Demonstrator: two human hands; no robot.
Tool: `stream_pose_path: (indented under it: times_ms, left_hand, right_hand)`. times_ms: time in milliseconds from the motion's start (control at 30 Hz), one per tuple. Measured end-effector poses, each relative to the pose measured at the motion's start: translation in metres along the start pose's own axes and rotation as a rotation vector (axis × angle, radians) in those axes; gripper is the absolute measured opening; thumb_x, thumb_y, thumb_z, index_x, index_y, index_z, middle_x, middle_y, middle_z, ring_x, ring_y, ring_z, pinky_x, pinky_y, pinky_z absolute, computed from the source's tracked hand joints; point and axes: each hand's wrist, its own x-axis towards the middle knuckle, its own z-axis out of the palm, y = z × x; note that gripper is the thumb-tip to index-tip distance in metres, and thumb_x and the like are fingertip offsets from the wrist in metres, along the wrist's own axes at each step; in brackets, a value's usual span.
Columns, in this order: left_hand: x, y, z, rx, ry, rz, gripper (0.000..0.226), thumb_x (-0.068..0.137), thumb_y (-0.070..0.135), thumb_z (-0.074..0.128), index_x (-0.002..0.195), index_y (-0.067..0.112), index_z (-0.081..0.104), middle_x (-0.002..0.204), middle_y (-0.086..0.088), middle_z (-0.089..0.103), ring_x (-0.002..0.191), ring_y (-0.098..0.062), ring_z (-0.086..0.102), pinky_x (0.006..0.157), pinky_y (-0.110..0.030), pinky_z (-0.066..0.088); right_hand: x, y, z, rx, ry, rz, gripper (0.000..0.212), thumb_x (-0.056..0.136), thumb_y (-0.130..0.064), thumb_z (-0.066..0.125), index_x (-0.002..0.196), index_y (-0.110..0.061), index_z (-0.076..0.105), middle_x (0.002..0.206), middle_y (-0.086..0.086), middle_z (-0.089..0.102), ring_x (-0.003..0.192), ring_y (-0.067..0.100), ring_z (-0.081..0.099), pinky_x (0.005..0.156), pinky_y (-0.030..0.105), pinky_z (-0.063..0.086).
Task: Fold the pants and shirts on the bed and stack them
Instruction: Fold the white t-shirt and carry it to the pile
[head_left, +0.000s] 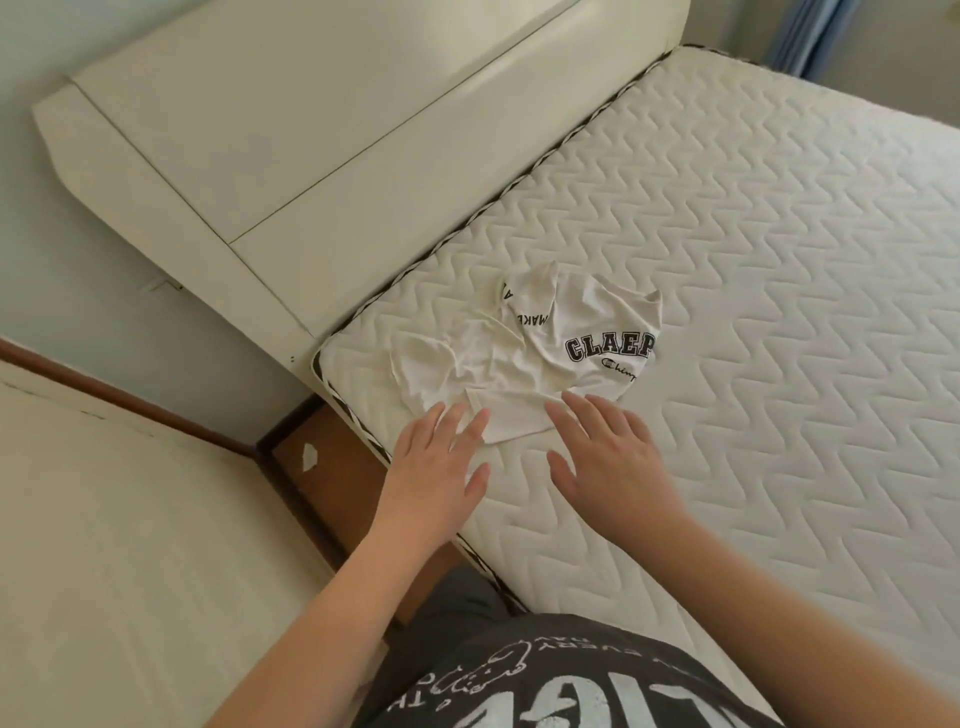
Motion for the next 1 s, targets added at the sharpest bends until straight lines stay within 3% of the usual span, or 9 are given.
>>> stream_pose_path:
  times_ms: [167, 267, 400, 533, 733, 833, 1000]
  left_hand:
    - [0.044, -0.052, 0.02, -0.061, 0.01, -0.036, 0.065, 0.096, 0.04, 0.047, 0.155, 0.024, 0.025, 0.154, -0.009, 0.037, 0.144, -0.028, 0.033, 0.116, -0.042, 0.027]
    - [0.08, -0.098, 0.045, -0.081, -0.049, -0.035, 0.064, 0.098, 0.041, 0.044, 0.156, 0.024, 0.021, 0.156, -0.011, 0.033, 0.146, -0.029, 0.029, 0.117, -0.043, 0.026]
    - [0.129, -0.163, 0.08, -0.097, -0.157, -0.005, 0.064, 0.1, 0.042, 0.038, 0.157, 0.026, 0.014, 0.16, -0.009, 0.024, 0.148, -0.027, 0.021, 0.118, -0.041, 0.021]
    - [0.182, -0.222, 0.121, -0.127, -0.23, 0.032, 0.064, 0.099, 0.039, 0.039, 0.157, 0.025, 0.015, 0.159, -0.011, 0.025, 0.147, -0.029, 0.024, 0.117, -0.043, 0.025]
    - [0.252, -0.279, 0.188, -0.179, -0.426, -0.015, 0.065, 0.099, 0.039, 0.04, 0.157, 0.026, 0.013, 0.16, -0.014, 0.019, 0.146, -0.031, 0.021, 0.115, -0.044, 0.025]
    - [0.283, -0.302, 0.217, -0.383, -0.545, -0.19, 0.069, 0.097, 0.037, 0.046, 0.157, 0.024, 0.014, 0.158, -0.016, 0.024, 0.143, -0.032, 0.027, 0.114, -0.044, 0.03]
    - [0.307, -0.324, 0.25, -0.952, -0.551, -0.759, 0.081, 0.094, 0.028, 0.063, 0.157, 0.018, 0.013, 0.157, -0.01, 0.031, 0.142, -0.029, 0.034, 0.115, -0.041, 0.032]
  right_hand:
    - [0.063, -0.012, 0.027, -0.003, -0.059, 0.01, 0.051, 0.088, -0.034, 0.063, 0.135, -0.015, 0.057, 0.138, 0.007, 0.057, 0.125, 0.029, 0.054, 0.103, 0.044, 0.042]
    - [0.113, -0.024, 0.056, -0.007, -0.149, 0.032, 0.052, 0.09, -0.034, 0.061, 0.138, -0.016, 0.054, 0.141, 0.005, 0.054, 0.129, 0.028, 0.051, 0.105, 0.044, 0.04]
    - [0.185, -0.038, 0.101, -0.018, -0.296, 0.088, 0.055, 0.098, -0.04, 0.043, 0.149, -0.022, 0.036, 0.152, -0.002, 0.039, 0.14, 0.021, 0.034, 0.112, 0.039, 0.027]
    - [0.252, -0.046, 0.149, -0.013, -0.363, 0.146, 0.054, 0.097, -0.038, 0.046, 0.147, -0.02, 0.039, 0.148, 0.0, 0.043, 0.137, 0.023, 0.038, 0.108, 0.039, 0.031]
    - [0.311, -0.062, 0.223, -0.028, -0.52, 0.126, 0.056, 0.098, -0.035, 0.04, 0.151, -0.021, 0.03, 0.154, 0.0, 0.035, 0.137, 0.023, 0.037, 0.108, 0.038, 0.031]
    - [0.322, -0.07, 0.249, -0.007, -0.578, 0.144, 0.058, 0.097, -0.032, 0.042, 0.151, -0.018, 0.03, 0.156, 0.003, 0.032, 0.137, 0.026, 0.037, 0.107, 0.041, 0.033]
    - [0.32, -0.074, 0.273, 0.045, -0.645, 0.169, 0.062, 0.097, -0.035, 0.042, 0.153, -0.02, 0.023, 0.157, 0.001, 0.029, 0.139, 0.024, 0.034, 0.109, 0.038, 0.031]
